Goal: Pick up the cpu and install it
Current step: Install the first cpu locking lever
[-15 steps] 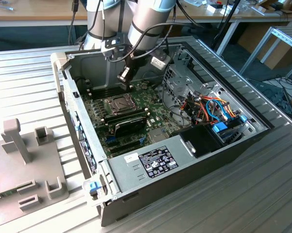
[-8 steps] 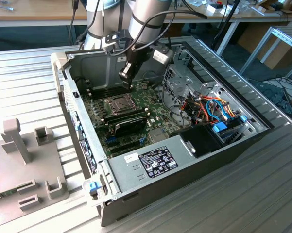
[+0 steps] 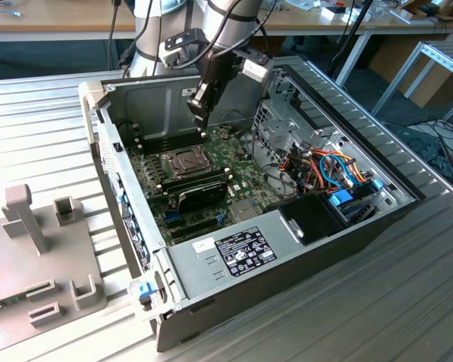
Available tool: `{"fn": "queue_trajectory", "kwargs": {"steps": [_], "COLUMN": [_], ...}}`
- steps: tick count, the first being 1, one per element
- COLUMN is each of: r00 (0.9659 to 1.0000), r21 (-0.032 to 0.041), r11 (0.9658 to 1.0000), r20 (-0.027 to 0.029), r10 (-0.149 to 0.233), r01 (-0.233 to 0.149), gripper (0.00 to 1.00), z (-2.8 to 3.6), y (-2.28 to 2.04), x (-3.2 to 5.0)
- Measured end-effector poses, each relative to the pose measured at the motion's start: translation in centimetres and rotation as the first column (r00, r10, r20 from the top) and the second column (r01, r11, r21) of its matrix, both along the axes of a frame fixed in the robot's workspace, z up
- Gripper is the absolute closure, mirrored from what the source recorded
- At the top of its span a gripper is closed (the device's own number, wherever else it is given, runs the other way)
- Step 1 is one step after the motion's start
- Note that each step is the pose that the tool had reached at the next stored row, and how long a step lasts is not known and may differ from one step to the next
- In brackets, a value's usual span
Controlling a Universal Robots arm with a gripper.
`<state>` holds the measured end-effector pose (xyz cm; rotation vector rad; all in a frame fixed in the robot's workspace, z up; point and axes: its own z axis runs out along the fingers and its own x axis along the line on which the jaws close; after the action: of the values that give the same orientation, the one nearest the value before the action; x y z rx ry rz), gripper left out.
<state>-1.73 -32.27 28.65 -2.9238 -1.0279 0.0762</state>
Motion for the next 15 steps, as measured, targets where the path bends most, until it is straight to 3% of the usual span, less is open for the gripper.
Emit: {"fn": "queue_trajectory", "kwargs": {"steps": [2, 5, 7, 11, 14, 15], "r00": [1.0000, 1.0000, 0.9999, 0.9999, 0.9995, 0.9991], "r21": [-0.0080, -0.0169, -0.0217, -0.0221, -0.0220, -0.0221], "r11": [1.0000, 0.9999, 0.9998, 0.9998, 0.9998, 0.9998], "r20": [0.0042, 0.0094, 0.0107, 0.0136, 0.0325, 0.0430], "r10": [0.000, 0.000, 0.000, 0.000, 0.000, 0.000], "r01": [0.000, 0.000, 0.000, 0.000, 0.001, 0.001], "gripper": [0.89, 0.89, 0.89, 0.89, 0.89, 0.89], "z": [0.92, 1.52, 1.54, 1.57, 1.87, 2.10], "y": [0.00, 0.00, 0.00, 0.00, -0.01, -0.04], "x": [0.00, 0.00, 0.00, -0.21, -0.67, -0.86]}}
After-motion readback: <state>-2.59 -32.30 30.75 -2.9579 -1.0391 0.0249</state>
